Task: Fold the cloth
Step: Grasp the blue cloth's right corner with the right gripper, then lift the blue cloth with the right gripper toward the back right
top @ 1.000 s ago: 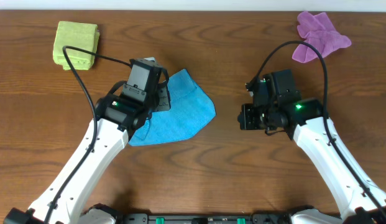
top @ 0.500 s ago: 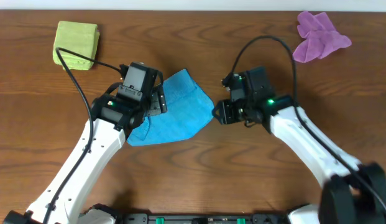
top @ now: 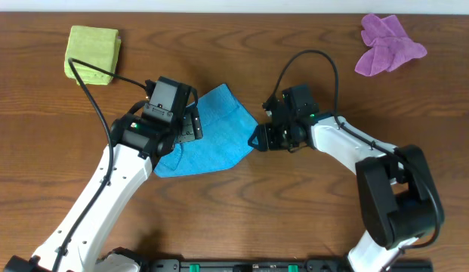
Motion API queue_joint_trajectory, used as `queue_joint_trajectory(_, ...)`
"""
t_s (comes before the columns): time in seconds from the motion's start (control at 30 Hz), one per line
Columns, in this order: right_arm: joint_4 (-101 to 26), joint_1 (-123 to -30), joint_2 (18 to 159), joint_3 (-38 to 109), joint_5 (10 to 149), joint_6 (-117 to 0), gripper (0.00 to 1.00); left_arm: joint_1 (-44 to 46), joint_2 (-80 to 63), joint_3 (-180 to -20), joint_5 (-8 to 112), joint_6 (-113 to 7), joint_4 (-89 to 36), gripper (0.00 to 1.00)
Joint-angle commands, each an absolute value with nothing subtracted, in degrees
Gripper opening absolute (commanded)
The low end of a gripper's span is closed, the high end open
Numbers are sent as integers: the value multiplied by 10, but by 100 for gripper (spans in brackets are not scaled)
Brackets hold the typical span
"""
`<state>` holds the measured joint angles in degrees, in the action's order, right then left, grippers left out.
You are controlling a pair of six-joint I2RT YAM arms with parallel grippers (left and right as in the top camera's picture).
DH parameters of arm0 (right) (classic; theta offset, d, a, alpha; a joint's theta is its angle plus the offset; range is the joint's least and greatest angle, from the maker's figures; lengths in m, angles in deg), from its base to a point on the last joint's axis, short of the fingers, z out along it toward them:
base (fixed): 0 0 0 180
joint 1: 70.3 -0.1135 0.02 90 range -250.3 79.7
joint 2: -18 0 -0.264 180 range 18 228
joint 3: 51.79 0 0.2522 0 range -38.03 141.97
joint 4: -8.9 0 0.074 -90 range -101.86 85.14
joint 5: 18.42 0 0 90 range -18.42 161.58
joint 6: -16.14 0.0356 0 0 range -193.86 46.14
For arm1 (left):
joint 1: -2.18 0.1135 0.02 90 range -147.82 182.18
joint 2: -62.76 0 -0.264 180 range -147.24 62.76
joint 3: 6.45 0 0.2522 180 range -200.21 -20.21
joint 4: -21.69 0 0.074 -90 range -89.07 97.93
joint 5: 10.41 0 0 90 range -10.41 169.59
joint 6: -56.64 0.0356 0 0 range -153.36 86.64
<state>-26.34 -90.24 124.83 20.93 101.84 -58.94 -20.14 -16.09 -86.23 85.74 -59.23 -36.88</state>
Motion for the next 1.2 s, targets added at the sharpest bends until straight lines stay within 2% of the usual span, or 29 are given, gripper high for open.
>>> queue_joint_trajectory(0.0, -251, -897, 1274, 207, 1029, -564, 54, -199, -151, -869, 855, -596, -371, 87)
queue_joint_trajectory(0.17, -228, -897, 1310, 207, 1035, -530, 53, -199, -151, -869, 855, -596, -371, 88)
queue_joint_trajectory(0.2, -219, -898, 1314, 207, 1039, -522, 50, -199, -151, -869, 855, -595, -370, 88)
queue_joint_trajectory(0.27, -198, -898, 1315, 207, 1051, -509, 36, -199, -151, -869, 855, -596, -368, 87)
queue_joint_trajectory(0.37, -166, -897, 1315, 208, 1062, -478, 4, -199, -151, -869, 855, -596, -366, 87)
queue_joint_trajectory(0.4, -156, -896, 1315, 209, 1066, -472, 2, -199, -151, -869, 855, -595, -366, 87)
queue_joint_trajectory(0.5, -157, -886, 1310, 224, 1068, -464, 2, -197, -151, -869, 864, -595, -371, 87)
queue_joint_trajectory(0.57, -214, -860, 1287, 265, 1069, -477, 2, -177, -151, -869, 869, -595, -381, 87)
queue_joint_trajectory(0.8, -528, -763, 1187, 496, 938, -610, 2, -90, -151, -869, 809, -581, -420, 86)
queue_joint_trajectory(0.9, -608, -748, 1157, 600, 900, -634, 2, -83, -151, -869, 801, -580, -419, 87)
queue_joint_trajectory(1.03, -672, -771, 1134, 713, 905, -636, 2, -83, -151, -869, 796, -581, -417, 86)
queue_joint_trajectory(1.17, -682, -865, 1134, 732, 928, -636, 2, -83, -151, -869, 788, -595, -414, 87)
